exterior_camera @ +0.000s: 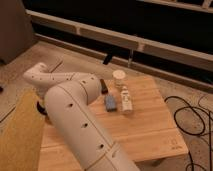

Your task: Push the ceramic bowl across the table

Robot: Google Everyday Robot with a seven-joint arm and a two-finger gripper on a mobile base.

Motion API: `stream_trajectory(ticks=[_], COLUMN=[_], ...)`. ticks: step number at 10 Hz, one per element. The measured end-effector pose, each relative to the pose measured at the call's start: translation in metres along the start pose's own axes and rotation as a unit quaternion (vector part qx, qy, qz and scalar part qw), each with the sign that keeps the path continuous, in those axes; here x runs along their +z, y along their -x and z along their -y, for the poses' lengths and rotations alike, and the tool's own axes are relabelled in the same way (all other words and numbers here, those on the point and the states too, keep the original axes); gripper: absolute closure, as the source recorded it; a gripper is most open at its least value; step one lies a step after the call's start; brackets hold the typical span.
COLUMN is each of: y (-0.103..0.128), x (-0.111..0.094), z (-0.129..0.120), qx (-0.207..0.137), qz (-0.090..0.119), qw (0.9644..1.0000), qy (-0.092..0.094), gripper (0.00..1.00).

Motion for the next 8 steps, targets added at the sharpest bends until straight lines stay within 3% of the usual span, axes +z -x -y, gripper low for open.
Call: stream_trajectory(ticks=[2, 4, 8], y=[0.019, 0.036, 0.039], x=[0.005, 0.005, 0.002], z=[-0.033, -0.059, -0.063], qx=[-0.021, -0.052, -0.063], qz=[0.013, 0.024, 0.024], qw=[0.9993, 0.9973, 0.9968], qy=[0.028, 0.046, 0.043], gripper=[0.35, 0.35, 0.35])
